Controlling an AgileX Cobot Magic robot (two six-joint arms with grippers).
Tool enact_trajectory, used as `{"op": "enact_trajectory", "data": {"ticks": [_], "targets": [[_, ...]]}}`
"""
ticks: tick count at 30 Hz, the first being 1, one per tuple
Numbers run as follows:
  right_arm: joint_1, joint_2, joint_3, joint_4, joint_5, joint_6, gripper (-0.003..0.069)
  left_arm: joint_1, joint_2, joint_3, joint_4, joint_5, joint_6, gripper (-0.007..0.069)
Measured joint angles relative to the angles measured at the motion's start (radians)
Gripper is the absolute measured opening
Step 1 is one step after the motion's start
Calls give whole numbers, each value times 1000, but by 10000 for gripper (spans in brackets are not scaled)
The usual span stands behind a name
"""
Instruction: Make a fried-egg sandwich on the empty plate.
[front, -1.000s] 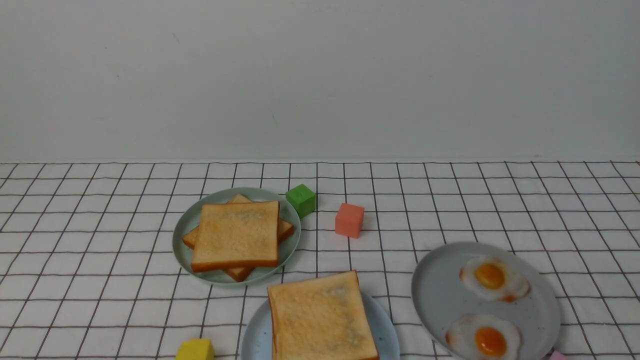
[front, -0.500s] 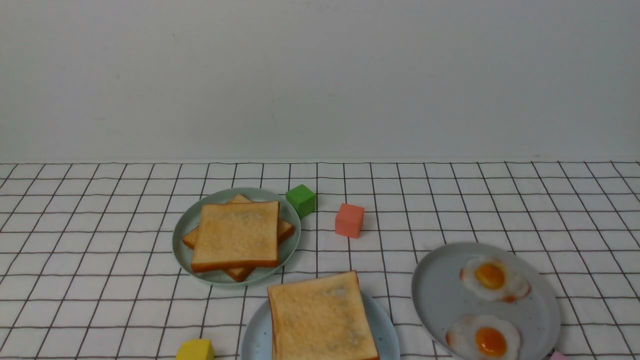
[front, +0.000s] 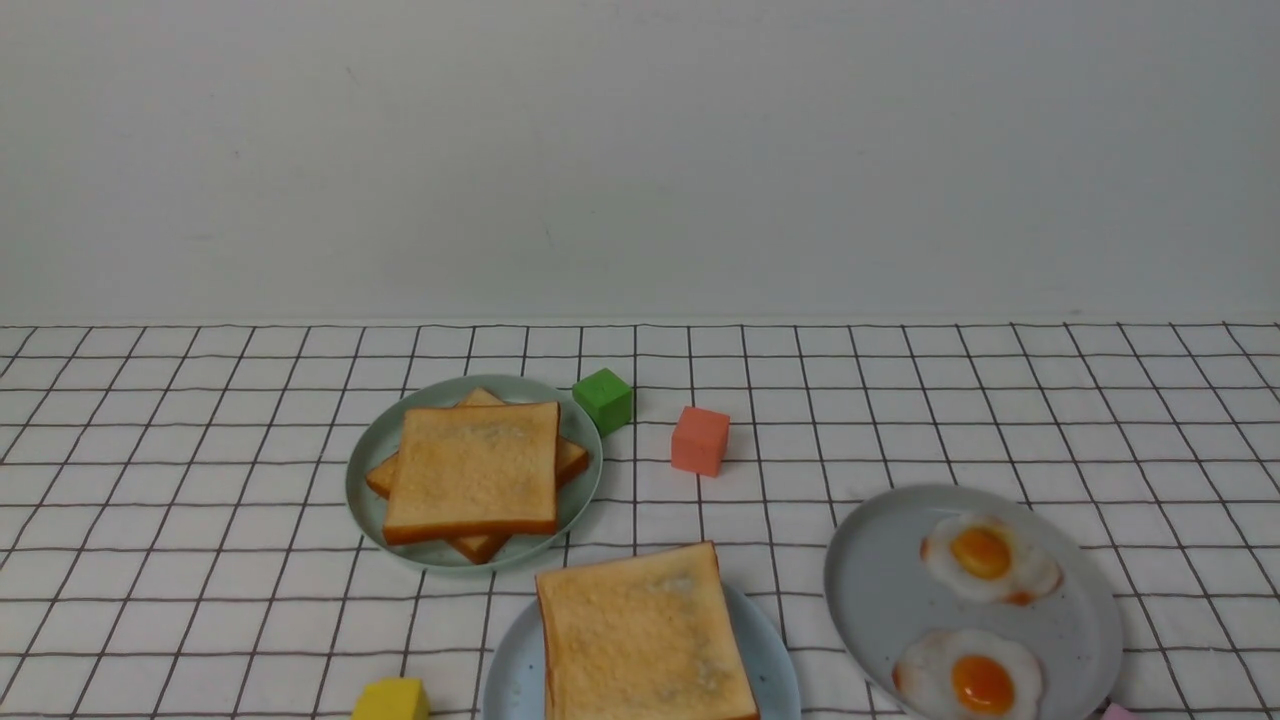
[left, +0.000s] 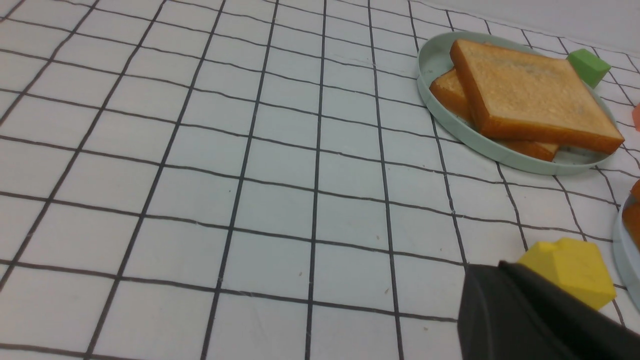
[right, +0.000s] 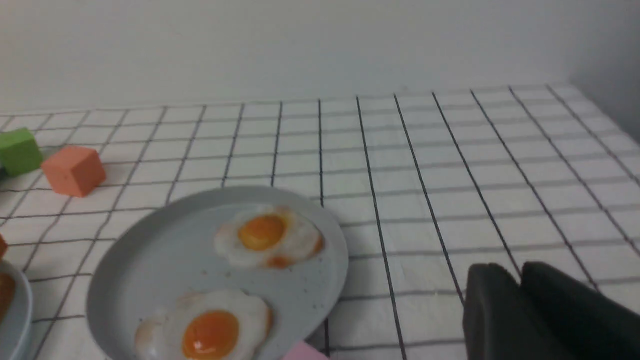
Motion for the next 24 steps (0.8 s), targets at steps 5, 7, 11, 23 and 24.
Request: {"op": "enact_trajectory", "data": {"ticks": [5,7,11,23,24], "targets": [[-27,-26,86,4,13,43,113,0,0,0,0,-1,2,18],[-28,-26,87,4,9,48,116,0,0,0,0,-1,2,20],[-30,-26,88,3,7,51,120,0,0,0,0,-1,2,24],[-36,-26,88,0,6,53,136,0,0,1,2,-1,2,39],[-36,-26,88,0,6,53,136,0,0,1,2,-1,2,39]]}}
